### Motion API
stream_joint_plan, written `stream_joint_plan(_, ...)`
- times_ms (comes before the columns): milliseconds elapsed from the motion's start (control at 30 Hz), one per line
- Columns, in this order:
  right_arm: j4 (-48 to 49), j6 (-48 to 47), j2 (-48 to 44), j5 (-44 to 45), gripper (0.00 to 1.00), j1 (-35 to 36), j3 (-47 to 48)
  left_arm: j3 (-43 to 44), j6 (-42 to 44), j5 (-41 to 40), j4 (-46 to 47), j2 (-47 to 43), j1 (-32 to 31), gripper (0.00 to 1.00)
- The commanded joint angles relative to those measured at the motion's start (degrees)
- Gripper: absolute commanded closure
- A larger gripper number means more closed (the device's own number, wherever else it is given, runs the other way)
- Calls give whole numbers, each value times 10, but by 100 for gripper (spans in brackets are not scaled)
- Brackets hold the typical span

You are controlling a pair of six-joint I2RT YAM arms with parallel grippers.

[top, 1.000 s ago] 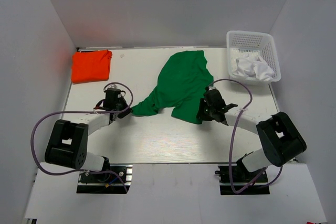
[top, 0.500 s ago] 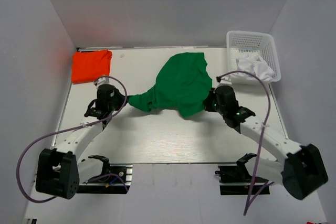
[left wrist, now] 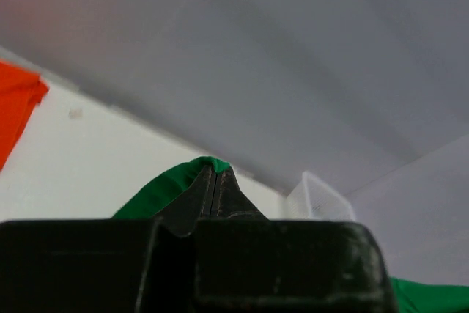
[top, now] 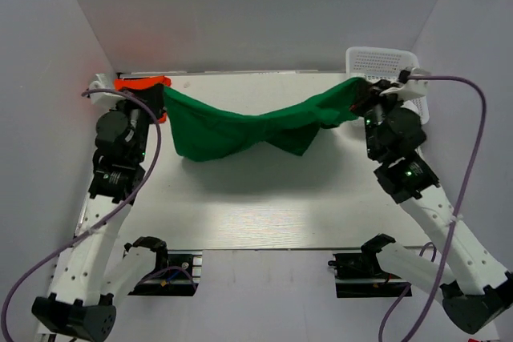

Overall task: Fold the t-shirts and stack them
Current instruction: Flatten out the tshirt

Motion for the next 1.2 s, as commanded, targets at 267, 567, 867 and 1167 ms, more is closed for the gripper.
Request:
stream_joint_plan(267, -46, -111, -75, -76, 100, 0, 236, 172, 93, -35, -44, -108, 5, 100)
stream_joint_plan(567, -147, -116, -85, -185, 100, -1, 379, 301, 130, 25, -106, -140, 10, 100)
stream_joint_plan(867, -93, -140, -62, -159, 100, 1, 334, 298, 136, 37, -117, -96, 10, 100)
stream_joint_plan(1167, 83, -168, 143, -18, 100, -21, 173, 220, 120, -119, -141, 143, 13, 100)
